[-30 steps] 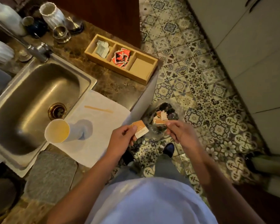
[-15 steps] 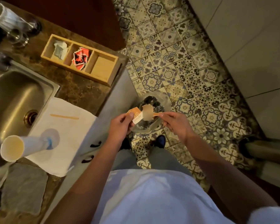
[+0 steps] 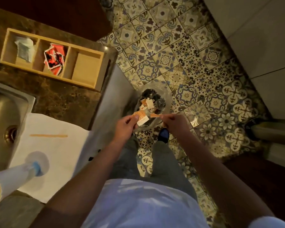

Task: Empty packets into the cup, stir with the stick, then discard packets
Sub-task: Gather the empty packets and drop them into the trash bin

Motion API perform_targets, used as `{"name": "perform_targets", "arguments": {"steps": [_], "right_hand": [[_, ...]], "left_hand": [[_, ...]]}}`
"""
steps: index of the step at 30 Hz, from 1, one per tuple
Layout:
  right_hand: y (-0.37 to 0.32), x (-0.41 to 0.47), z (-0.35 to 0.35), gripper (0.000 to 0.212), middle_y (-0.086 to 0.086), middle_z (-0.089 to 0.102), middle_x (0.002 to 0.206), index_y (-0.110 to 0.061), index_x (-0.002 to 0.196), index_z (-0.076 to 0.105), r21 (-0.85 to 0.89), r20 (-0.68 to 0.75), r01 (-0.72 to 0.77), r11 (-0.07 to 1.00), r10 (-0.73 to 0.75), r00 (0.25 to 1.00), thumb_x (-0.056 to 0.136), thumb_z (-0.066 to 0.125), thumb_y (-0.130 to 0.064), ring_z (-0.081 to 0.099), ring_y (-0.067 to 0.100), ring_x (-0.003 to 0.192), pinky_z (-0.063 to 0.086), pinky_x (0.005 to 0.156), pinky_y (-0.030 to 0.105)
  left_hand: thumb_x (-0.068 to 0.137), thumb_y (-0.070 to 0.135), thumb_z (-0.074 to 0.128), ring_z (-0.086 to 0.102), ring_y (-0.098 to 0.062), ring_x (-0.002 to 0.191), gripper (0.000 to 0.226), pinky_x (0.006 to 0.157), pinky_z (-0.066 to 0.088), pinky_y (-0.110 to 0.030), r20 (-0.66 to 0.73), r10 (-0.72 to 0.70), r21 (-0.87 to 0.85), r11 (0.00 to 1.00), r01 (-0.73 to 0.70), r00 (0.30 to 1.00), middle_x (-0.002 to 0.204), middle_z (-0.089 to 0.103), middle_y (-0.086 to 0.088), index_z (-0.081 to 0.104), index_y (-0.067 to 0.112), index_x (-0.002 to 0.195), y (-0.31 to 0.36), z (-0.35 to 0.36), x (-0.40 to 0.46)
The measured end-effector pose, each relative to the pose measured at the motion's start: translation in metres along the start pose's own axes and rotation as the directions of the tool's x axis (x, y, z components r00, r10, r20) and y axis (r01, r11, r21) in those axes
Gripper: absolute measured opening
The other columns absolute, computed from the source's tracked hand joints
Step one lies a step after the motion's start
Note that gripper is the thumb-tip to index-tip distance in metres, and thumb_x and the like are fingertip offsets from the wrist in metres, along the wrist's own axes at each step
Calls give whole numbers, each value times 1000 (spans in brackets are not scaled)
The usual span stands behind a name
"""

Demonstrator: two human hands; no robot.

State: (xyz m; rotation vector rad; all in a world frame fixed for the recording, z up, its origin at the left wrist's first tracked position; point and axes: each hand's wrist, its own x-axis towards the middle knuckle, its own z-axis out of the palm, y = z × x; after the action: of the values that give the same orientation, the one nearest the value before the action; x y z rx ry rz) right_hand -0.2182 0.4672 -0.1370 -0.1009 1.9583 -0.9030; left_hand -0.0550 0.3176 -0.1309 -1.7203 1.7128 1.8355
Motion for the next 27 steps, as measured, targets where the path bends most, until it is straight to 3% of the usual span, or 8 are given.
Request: {"name": "perform_targets", "arguments": {"steps": [5,9,12,15,18,22,25,27], "right_hand": [[30,22,32,34,-2,67,57,-28,60,76,105,-48,-75,992,80,996,92,71,-34,57,11,52,46,51,28],[55,48,50,29,-16,65,49,-31,68,74,105,-86,-130,986,140,987,96,67,-30,55,-2,40,43,40,12],[74,74,58,24,-18,67,51,-33,74,72,106,-91,-150,983,159,983,97,65,-28,58,-5,41,43,39,10],[91,101,63,26,-12,65,54,-32,72,70,48,-114,-181,982,186,976,97,65,-31,59,-3,47,44,46,12],[105,126,68,16,-12,62,61,-21,84,71,30,-198,-203,979,205,959,98,63,-23,58,-12,43,38,42,3],[122,155,73,24,-15,54,58,-18,75,65,-86,-220,-205,975,183,958,98,63,-19,54,-19,44,34,45,-2],[131,181,78,18,-13,55,65,-11,93,75,-178,-201,-209,962,173,964,99,63,-23,54,-7,45,32,47,-6],[138,199,85,20,-7,61,71,-8,102,77,-188,-193,-210,959,174,966,98,64,-24,56,-8,45,33,42,-3]], "left_hand": [[97,42,63,53,1,46,18,48,42,-21,15,-76,62,995,75,997,57,64,9,74,34,84,-21,-5,47],[96,45,64,53,-2,45,27,44,42,-21,-7,-122,107,987,122,993,53,64,10,74,31,75,-43,1,85],[94,49,65,53,0,42,32,41,42,-18,-16,-152,137,979,153,988,53,65,9,76,29,72,-62,6,114],[94,50,65,59,-7,49,34,47,45,-25,-16,-165,172,971,165,986,57,69,5,75,25,73,-76,10,139],[96,49,63,60,-14,56,38,51,45,-29,-19,-199,187,962,199,980,62,70,2,75,20,75,-90,15,163],[97,48,62,54,-11,50,38,47,39,-26,-39,-241,156,957,245,970,64,66,0,71,19,74,-109,26,188],[100,43,60,52,-11,49,42,47,39,-26,-26,-255,195,947,255,967,62,62,0,64,18,67,-122,36,212],[101,40,58,54,-12,54,40,51,41,-26,-12,-250,226,943,246,968,65,61,-1,64,18,69,-128,41,230]]}}
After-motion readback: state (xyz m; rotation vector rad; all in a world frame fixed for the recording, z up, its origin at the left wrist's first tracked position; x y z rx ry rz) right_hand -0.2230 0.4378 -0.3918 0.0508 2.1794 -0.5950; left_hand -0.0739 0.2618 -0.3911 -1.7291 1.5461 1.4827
